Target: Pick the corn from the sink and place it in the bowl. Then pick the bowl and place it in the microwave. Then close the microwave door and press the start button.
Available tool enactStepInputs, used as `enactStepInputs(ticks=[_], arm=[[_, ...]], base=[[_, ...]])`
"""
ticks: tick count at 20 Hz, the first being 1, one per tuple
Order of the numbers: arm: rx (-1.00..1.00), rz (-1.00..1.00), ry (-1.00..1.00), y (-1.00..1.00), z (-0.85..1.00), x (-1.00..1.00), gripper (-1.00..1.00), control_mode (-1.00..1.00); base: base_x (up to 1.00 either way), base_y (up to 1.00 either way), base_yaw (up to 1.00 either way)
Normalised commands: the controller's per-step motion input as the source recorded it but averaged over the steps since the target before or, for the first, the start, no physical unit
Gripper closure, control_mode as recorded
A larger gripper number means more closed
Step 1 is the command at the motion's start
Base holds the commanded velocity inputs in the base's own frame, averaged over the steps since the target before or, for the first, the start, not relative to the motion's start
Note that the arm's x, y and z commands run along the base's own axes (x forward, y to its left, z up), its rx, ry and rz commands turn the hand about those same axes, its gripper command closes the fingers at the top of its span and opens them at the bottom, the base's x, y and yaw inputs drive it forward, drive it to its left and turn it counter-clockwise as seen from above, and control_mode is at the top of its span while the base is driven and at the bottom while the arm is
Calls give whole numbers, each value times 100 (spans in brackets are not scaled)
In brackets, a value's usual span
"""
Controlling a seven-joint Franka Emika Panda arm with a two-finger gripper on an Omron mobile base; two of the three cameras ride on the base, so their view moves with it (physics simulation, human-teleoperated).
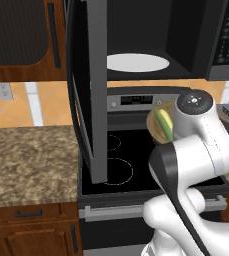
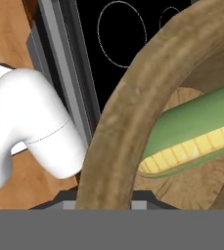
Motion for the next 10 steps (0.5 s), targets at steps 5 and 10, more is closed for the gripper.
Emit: enactStepInputs(ticks=[5, 10], arm=[[0, 16, -3, 0, 1, -4, 100, -100], [0, 6, 0, 7, 3, 7, 100, -100]], base=[[0, 0, 0], [0, 0, 0]])
